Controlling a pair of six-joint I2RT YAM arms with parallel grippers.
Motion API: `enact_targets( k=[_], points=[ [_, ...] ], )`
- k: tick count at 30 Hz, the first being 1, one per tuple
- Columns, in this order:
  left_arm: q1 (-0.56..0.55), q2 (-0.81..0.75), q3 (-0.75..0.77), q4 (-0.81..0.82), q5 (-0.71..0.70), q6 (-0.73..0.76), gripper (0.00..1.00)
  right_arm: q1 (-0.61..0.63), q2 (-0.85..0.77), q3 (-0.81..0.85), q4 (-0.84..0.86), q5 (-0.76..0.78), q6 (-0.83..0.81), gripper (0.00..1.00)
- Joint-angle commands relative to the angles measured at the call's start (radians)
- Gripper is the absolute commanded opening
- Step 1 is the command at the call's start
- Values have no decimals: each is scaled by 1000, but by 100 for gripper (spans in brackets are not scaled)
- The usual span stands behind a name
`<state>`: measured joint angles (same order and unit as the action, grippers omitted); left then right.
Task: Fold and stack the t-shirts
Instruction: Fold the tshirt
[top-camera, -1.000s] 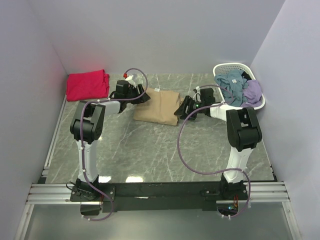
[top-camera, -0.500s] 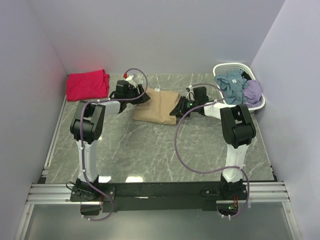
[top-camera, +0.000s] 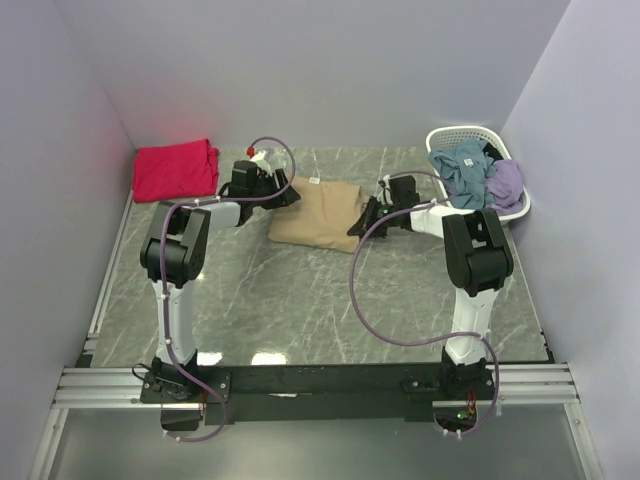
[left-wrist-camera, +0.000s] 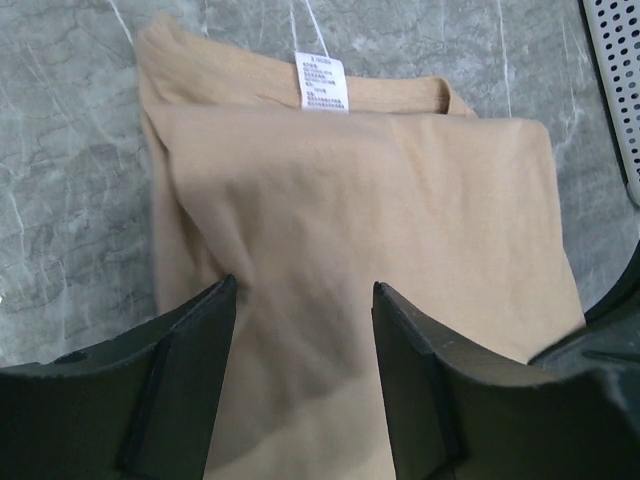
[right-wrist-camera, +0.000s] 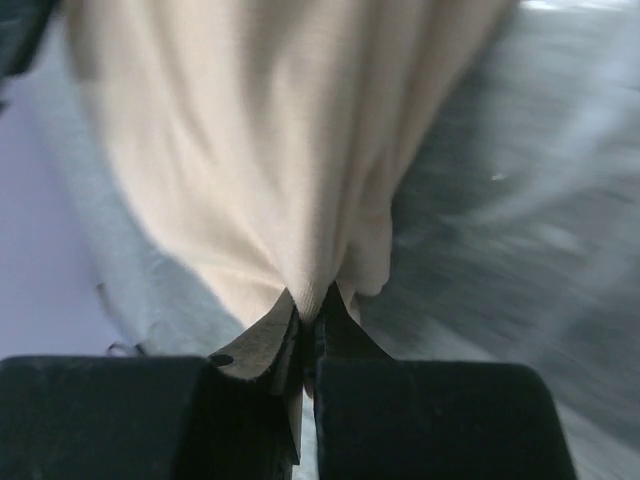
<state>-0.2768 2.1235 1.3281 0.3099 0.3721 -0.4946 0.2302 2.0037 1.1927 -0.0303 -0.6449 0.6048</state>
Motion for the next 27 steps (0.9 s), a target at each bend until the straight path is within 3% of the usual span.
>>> enact_targets(
  k=[1,7,8,9,12,13,22,27],
  points=[
    [7,-50,-12,34,40,-16,62,-46,-57,44,-204,218,-112,0],
    [7,-42,-40,77,67,-47,62,-83,-37,38,-227,255,-134,4],
    [7,-42,-43,78,68,-48,62,-83,-36,44,-226,220,-140,16],
    [7,-45,-47,78,71,-48,62,-83,-36,44,-221,211,-145,40],
    [7,-59,-58,81,59,-44,62,-83,-54,38,-197,166,-154,65],
    [7,-69,-58,80,54,-41,62,-83,-74,38,-189,168,-155,68],
    [7,-204,-43,60,11,-36,63,-83,-140,139,-273,330,-214,73],
    [-2,-205,51,37,28,-39,63,-69,-85,298,-321,422,-238,68]
  ],
)
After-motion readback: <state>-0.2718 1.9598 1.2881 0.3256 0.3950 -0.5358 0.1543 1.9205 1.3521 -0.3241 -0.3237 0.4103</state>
